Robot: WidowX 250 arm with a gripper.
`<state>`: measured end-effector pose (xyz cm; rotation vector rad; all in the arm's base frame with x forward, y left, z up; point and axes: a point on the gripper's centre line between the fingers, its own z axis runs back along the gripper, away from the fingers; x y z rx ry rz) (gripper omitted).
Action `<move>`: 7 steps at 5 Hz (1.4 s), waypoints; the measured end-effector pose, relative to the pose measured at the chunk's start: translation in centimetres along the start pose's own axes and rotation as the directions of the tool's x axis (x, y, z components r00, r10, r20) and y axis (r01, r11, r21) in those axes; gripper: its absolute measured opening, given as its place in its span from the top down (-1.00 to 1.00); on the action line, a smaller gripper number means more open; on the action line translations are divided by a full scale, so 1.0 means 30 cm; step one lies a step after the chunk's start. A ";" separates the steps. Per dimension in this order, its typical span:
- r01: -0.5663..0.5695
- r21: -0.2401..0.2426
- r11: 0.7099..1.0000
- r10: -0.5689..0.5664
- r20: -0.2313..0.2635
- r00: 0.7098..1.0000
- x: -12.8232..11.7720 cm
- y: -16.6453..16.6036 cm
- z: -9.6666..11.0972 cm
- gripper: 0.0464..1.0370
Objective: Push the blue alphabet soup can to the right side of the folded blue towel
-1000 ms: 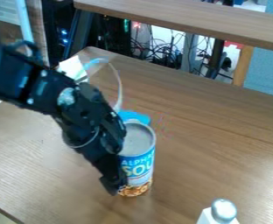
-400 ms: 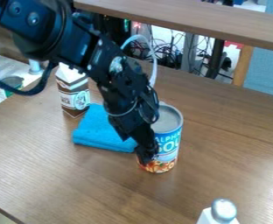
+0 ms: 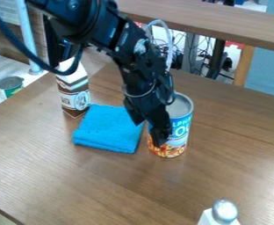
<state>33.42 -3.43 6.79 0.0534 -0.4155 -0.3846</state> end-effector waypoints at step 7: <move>-0.010 -0.068 0.998 0.003 -0.111 0.994 -0.161 -0.059 0.355 -0.93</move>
